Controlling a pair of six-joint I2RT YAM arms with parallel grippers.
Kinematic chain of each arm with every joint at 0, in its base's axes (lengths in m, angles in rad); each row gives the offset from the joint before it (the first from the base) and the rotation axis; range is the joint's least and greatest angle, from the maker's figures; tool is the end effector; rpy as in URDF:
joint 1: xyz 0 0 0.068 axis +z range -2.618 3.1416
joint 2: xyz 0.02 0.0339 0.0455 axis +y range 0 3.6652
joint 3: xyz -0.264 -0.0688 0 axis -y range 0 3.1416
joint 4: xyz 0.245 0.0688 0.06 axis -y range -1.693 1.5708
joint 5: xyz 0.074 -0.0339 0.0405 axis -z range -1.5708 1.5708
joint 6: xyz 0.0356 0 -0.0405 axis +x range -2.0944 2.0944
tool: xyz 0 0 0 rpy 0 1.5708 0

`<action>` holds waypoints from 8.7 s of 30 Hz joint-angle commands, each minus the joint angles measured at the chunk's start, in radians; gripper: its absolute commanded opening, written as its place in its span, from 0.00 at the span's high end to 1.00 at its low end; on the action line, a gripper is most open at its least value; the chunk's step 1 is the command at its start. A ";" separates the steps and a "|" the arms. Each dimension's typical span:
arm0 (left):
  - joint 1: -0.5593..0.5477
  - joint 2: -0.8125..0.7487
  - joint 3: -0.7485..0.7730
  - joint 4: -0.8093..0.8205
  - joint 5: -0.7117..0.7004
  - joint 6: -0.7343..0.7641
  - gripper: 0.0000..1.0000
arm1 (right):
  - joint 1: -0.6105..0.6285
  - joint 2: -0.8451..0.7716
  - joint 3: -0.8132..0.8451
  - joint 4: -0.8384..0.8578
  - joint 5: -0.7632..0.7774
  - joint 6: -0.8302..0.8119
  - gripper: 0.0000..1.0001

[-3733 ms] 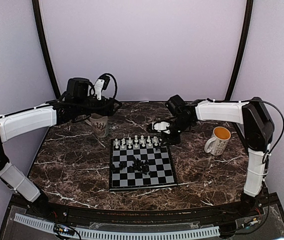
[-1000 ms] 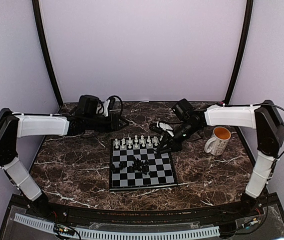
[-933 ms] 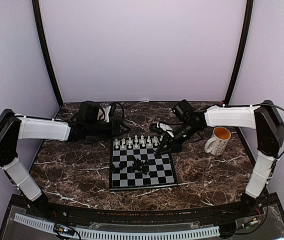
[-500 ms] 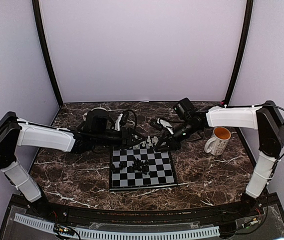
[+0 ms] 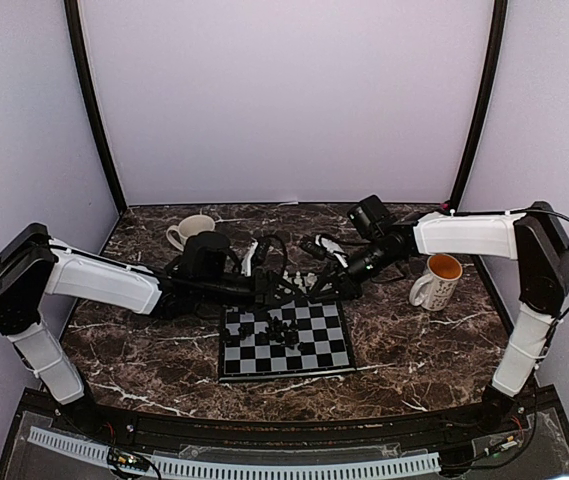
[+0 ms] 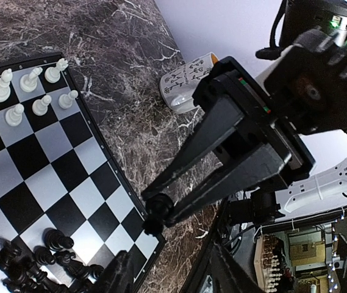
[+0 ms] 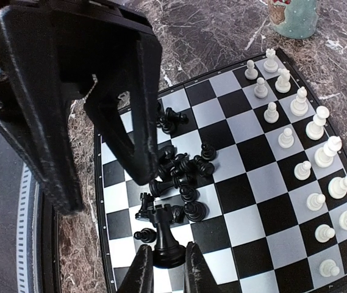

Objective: Set up the chess pieces on the board
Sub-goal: Pass from the right arm to the left, then place the rook at h8, then pick up the bishop from the chessboard, then place the bishop on e8.

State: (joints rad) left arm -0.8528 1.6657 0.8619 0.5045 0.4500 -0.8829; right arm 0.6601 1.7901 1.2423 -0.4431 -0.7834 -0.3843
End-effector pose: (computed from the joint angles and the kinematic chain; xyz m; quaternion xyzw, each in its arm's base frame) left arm 0.2249 -0.2810 0.2103 0.1207 0.7863 -0.5577 0.2372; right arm 0.2786 0.2481 0.2118 -0.5364 0.7132 0.3987 0.2115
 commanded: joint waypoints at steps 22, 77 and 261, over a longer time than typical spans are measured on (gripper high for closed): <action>-0.002 0.132 0.028 0.243 0.041 -0.100 0.67 | -0.002 -0.020 -0.004 -0.022 -0.064 -0.044 0.91; -0.273 -0.145 0.089 -1.081 -0.578 0.420 0.91 | -0.100 -0.076 0.010 -0.112 -0.043 -0.159 0.59; 0.338 -0.218 0.207 -0.650 -0.149 0.803 0.51 | 0.392 0.098 0.085 -0.282 0.549 -0.198 0.87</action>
State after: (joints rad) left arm -0.5117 1.4605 1.0828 -0.1513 0.2886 -0.0914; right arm 1.0409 1.8713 1.3182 -0.7475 -0.2531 -0.5884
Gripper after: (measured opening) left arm 0.490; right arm 0.119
